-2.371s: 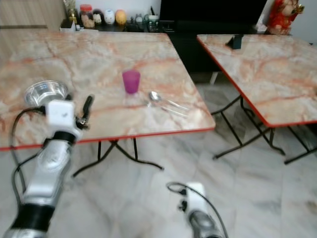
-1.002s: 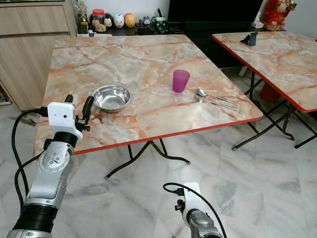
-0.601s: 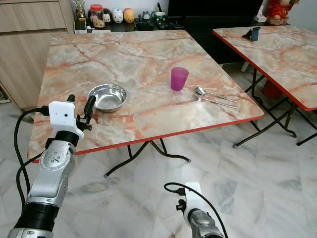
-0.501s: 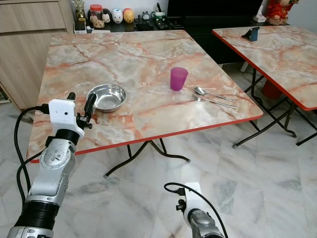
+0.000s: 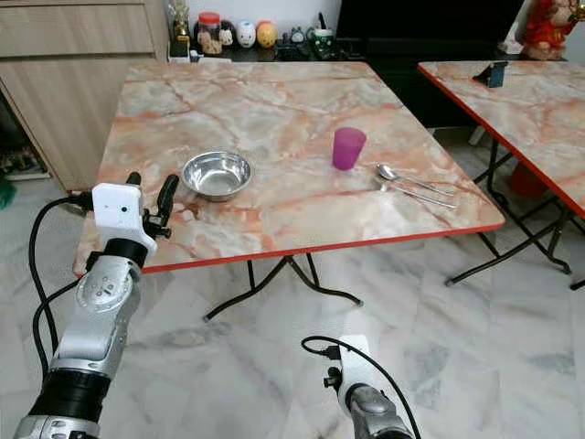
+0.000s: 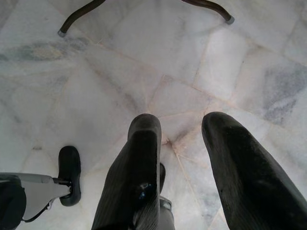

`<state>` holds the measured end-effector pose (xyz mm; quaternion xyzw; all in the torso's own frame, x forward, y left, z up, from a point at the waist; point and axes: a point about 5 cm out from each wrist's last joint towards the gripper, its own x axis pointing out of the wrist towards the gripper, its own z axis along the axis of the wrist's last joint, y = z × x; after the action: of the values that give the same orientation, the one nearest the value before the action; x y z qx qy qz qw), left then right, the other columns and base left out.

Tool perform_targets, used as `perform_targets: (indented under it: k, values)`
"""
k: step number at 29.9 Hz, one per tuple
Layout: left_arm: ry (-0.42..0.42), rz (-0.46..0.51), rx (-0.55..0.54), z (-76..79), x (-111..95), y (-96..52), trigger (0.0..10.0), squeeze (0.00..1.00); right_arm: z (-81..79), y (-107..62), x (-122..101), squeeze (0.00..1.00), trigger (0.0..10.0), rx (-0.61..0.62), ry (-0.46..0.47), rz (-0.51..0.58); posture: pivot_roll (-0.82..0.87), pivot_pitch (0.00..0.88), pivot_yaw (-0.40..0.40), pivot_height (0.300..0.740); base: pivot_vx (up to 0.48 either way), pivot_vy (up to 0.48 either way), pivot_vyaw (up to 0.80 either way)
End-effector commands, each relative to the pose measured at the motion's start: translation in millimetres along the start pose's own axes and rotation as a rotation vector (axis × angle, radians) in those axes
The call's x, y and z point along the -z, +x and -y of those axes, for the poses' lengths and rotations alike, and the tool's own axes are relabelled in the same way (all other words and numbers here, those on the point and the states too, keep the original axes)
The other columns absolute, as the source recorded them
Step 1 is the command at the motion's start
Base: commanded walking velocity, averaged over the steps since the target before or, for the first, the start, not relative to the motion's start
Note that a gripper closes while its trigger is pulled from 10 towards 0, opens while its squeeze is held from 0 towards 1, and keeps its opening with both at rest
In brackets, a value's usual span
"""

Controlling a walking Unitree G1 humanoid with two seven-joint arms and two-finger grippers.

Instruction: Setting the table

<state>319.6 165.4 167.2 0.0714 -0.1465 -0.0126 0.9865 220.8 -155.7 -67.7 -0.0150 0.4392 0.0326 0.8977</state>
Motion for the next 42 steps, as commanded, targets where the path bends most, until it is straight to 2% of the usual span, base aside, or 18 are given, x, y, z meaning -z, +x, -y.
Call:
perform_targets:
  k: [1,13,19,42]
  values:
    - [-0.001,0.013,0.013,3.4,-3.7,3.9,10.0,0.0,3.3,-0.4,1.1,0.0,10.0,0.007,-0.01,-0.007,0.05,0.0,-0.086,0.74,0.0,0.0,0.0]
    - [0.001,0.014,0.015,4.0,-3.7,4.2,10.0,0.0,3.5,-0.3,0.5,0.0,10.0,0.0,-0.025,-0.01,0.05,0.0,-0.089,0.74,0.208,0.0,0.16]
    - [-0.002,0.011,0.03,7.8,-3.1,3.5,10.0,0.0,3.7,-0.4,1.5,0.0,10.0,0.007,-0.012,-0.015,0.05,0.0,-0.089,0.74,0.255,0.0,0.0]
    - [0.007,0.013,0.035,7.1,-3.6,4.8,10.0,0.0,3.1,-0.2,1.3,0.0,10.0,0.014,-0.01,-0.015,0.05,0.0,-0.086,0.74,0.253,0.0,0.0]
